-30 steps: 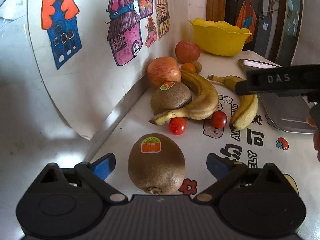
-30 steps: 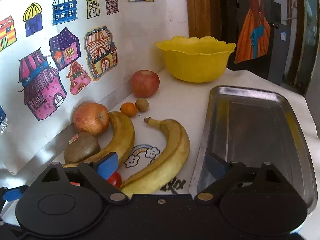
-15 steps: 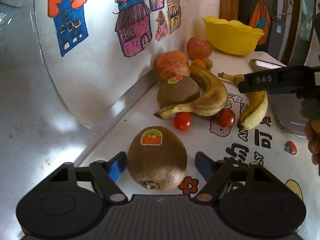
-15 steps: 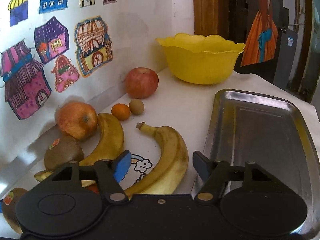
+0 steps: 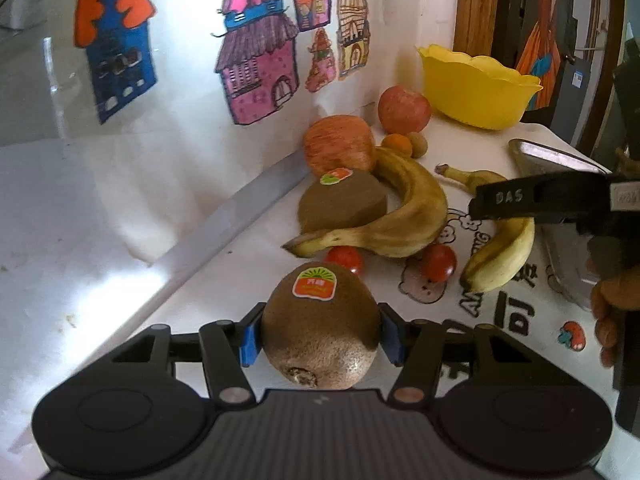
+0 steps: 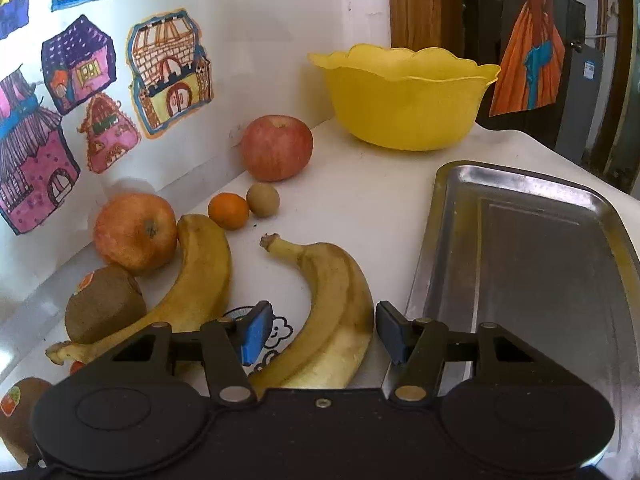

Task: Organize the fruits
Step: 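Close the left tool on a brown kiwi while the right tool grasps a yellow banana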

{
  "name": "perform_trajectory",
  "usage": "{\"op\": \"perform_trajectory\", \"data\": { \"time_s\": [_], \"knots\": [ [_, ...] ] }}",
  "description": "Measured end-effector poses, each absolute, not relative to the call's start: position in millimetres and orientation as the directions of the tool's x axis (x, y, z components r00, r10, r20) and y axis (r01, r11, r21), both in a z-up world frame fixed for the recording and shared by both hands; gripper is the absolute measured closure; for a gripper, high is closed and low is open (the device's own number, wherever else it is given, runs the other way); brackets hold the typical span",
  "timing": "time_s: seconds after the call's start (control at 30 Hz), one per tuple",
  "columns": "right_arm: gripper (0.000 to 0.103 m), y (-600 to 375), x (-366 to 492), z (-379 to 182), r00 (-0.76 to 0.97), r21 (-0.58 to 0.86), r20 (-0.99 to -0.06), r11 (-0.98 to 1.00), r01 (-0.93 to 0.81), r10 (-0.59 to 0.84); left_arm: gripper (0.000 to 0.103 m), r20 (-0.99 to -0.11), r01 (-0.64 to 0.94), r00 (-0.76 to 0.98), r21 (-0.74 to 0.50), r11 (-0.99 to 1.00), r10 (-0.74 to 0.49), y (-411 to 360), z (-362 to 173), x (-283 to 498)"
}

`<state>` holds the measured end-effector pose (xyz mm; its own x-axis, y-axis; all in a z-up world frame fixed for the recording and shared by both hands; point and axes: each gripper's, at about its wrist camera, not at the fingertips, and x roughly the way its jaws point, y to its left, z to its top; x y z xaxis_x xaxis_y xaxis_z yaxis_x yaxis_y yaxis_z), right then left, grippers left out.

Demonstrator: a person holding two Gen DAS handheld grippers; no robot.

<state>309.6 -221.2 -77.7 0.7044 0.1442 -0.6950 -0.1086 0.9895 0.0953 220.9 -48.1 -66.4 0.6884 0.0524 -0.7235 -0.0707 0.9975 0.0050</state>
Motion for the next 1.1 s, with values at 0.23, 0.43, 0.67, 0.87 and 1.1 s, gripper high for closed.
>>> {"op": "perform_trajectory", "data": {
  "time_s": [0.23, 0.43, 0.67, 0.87, 1.1],
  "knots": [
    [0.043, -222, 306, -82, 0.714, 0.088, -0.684, 0.988, -0.124, 0.15, 0.041, -0.718, -0.049, 0.695, -0.01, 0.999, 0.027, -64, -68, 225],
    [0.048, -221, 303, -84, 0.73, 0.069, -0.667, 0.988, -0.135, 0.146, 0.041, -0.718, -0.047, 0.695, -0.011, 0.999, 0.024, -71, -67, 226],
    [0.056, -223, 301, -84, 0.731, 0.091, -0.654, 0.979, -0.181, 0.196, 0.041, -0.721, -0.049, 0.693, -0.022, 0.999, 0.018, -74, -67, 226],
    [0.057, -220, 303, -85, 0.739, 0.065, -0.648, 0.98, -0.191, 0.187, 0.041, -0.719, -0.054, 0.694, -0.023, 0.998, 0.021, -76, -68, 225],
    [0.063, -224, 302, -86, 0.748, 0.079, -0.639, 0.983, -0.166, 0.178, 0.042, -0.716, -0.063, 0.698, -0.024, 0.998, 0.027, -78, -64, 223]
  ]
}}
